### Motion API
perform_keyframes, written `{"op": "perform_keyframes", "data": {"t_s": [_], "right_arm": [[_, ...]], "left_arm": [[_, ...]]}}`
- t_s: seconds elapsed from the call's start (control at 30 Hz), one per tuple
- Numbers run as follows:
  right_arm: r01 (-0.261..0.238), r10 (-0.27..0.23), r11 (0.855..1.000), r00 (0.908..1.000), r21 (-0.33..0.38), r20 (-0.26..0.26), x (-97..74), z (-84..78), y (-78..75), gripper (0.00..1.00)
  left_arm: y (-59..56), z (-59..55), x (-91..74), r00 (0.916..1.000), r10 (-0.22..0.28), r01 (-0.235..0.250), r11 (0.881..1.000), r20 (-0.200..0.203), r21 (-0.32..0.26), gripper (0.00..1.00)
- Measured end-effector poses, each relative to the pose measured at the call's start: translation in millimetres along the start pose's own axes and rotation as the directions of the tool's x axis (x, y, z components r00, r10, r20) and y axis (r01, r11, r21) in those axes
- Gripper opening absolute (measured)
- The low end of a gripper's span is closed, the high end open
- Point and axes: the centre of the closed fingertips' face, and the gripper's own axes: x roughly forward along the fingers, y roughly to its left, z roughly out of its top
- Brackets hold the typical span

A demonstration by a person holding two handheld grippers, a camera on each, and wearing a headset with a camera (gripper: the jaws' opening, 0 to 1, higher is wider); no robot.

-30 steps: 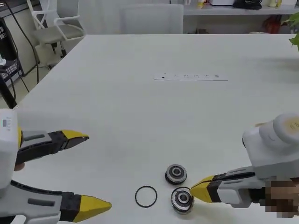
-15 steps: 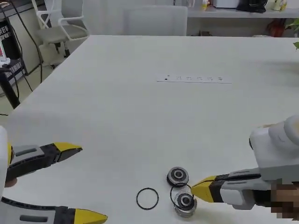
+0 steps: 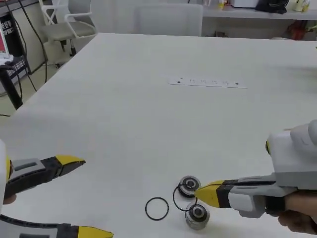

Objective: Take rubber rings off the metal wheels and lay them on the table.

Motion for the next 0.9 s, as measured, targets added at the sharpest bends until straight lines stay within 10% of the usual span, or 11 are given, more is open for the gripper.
{"op": "perform_keyframes", "data": {"t_s": [0.33, 0.9], "right_arm": [[-0.037, 0.034, 0.996, 0.9987, -0.083, -0.037, 18.9, 1.4, 19.0, 0.0], [0.035, -0.049, 0.996, 0.9813, -0.077, -0.186, 43.2, -23.0, -9.5, 0.0]], "left_arm": [[2.0, -4.7, 1.2, 0.9999, -0.002, 0.002, 1.0, 0.01, -0.016, 0.8], [9.4, -8.2, 0.9, 0.9998, 0.003, -0.002, 0.999, 0.018, -0.045, 0.79]]}}
